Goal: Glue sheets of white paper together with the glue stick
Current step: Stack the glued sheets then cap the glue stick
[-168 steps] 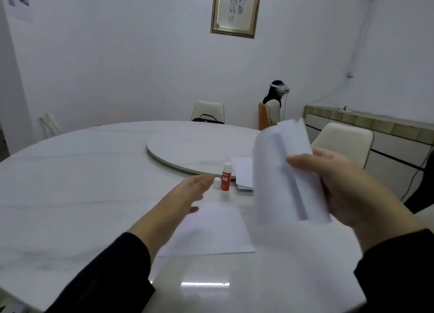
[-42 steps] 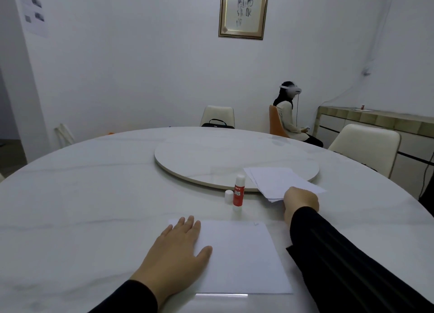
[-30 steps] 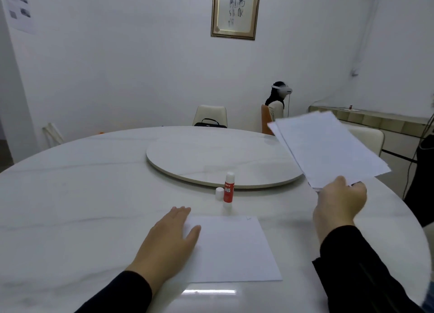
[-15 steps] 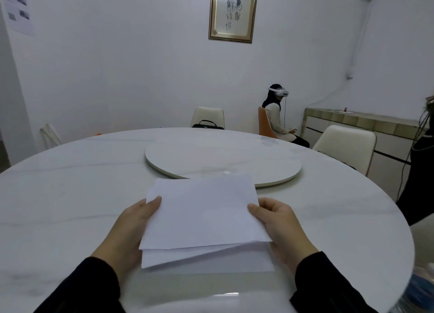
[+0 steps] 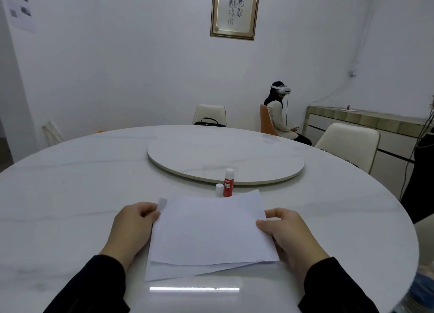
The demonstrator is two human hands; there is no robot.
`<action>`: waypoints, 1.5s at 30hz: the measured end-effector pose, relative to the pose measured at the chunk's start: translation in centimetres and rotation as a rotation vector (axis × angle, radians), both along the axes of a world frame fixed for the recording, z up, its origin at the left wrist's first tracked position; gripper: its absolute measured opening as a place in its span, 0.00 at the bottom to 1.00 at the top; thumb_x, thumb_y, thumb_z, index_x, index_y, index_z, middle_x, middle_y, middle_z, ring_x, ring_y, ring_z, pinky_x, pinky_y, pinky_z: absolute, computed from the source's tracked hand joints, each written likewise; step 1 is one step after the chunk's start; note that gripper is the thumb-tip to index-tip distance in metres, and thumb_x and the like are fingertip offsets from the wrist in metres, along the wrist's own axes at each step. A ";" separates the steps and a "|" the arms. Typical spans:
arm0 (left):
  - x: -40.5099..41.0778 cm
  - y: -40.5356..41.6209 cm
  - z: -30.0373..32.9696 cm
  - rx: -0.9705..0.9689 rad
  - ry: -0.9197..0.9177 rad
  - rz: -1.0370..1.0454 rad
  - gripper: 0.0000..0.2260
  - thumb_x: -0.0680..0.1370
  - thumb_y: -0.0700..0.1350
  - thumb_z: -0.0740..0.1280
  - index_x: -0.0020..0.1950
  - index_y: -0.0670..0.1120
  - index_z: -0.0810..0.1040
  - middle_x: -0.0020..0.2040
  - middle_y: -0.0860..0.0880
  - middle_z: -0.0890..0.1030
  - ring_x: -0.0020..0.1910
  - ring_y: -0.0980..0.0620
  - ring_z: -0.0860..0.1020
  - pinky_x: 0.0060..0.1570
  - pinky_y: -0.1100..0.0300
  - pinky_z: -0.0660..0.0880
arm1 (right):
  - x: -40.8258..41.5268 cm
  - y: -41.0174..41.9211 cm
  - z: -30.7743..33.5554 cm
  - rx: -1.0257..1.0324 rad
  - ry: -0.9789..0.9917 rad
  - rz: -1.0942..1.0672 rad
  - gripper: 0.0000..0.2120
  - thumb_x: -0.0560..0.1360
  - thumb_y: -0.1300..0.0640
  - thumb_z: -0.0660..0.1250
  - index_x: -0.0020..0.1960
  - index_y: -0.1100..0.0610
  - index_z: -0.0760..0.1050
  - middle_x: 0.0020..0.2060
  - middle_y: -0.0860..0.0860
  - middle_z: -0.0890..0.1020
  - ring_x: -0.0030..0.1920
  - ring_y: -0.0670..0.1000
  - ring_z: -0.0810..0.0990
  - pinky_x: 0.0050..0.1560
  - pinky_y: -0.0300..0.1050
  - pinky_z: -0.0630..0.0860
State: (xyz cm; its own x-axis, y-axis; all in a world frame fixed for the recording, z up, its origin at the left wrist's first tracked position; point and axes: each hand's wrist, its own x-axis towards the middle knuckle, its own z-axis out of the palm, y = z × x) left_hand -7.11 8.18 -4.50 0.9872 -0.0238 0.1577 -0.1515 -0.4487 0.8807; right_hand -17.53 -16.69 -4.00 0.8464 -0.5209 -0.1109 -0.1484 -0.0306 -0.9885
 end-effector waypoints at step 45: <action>1.0 -0.2 -1.3 0.269 -0.173 -0.082 0.08 0.70 0.42 0.72 0.48 0.46 0.83 0.37 0.55 0.81 0.37 0.62 0.76 0.32 0.76 0.65 | 1.5 -0.4 -0.9 -0.319 -0.020 -0.130 0.03 0.73 0.60 0.70 0.41 0.56 0.77 0.39 0.55 0.84 0.41 0.54 0.83 0.40 0.43 0.77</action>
State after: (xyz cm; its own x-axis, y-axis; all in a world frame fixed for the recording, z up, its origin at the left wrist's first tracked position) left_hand -6.16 7.95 -5.84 0.9394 -0.1655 0.3003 -0.3338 -0.6420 0.6902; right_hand -16.03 -17.13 -4.92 0.7713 -0.6299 0.0908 -0.1522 -0.3211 -0.9347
